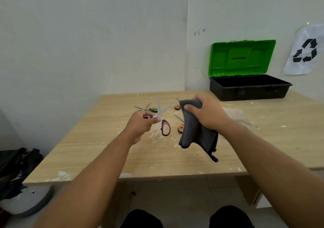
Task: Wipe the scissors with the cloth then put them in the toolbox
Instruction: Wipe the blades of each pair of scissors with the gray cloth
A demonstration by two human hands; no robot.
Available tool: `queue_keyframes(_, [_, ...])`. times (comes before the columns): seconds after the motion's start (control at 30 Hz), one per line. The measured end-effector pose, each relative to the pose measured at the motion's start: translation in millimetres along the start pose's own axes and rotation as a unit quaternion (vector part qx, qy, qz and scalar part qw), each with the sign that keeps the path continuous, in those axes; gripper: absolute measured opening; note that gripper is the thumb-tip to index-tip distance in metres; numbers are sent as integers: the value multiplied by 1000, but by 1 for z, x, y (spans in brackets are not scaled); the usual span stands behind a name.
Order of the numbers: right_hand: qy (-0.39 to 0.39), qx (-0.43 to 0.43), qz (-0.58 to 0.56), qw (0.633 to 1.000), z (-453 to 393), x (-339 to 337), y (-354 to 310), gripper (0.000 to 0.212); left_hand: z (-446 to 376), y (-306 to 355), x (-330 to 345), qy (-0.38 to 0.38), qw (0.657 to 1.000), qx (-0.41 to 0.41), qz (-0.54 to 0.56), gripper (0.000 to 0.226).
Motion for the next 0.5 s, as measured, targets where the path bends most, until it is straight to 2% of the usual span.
queue_keyframes(0.1, [-33,-2,6,999,9,19,-4,28,6,12,6,26,999,42,-11,28])
queue_keyframes(0.27, [-38,13,-37,999,12,31,-14,37,16,25,14,49,995,90,-4,35])
queue_keyframes(0.5, [-44,35,-63,996,13,35,-19,37,27,34,20,52,991,124,14,22])
Point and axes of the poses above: each hand's wrist, its own z-axis away from the middle knuckle, its own x-axis out of the palm, y = z × x, the point moved 9 cm from there along -z, towards the middle knuckle, and after that the axes turned 12 degrees about y, right-handed, at the moved point
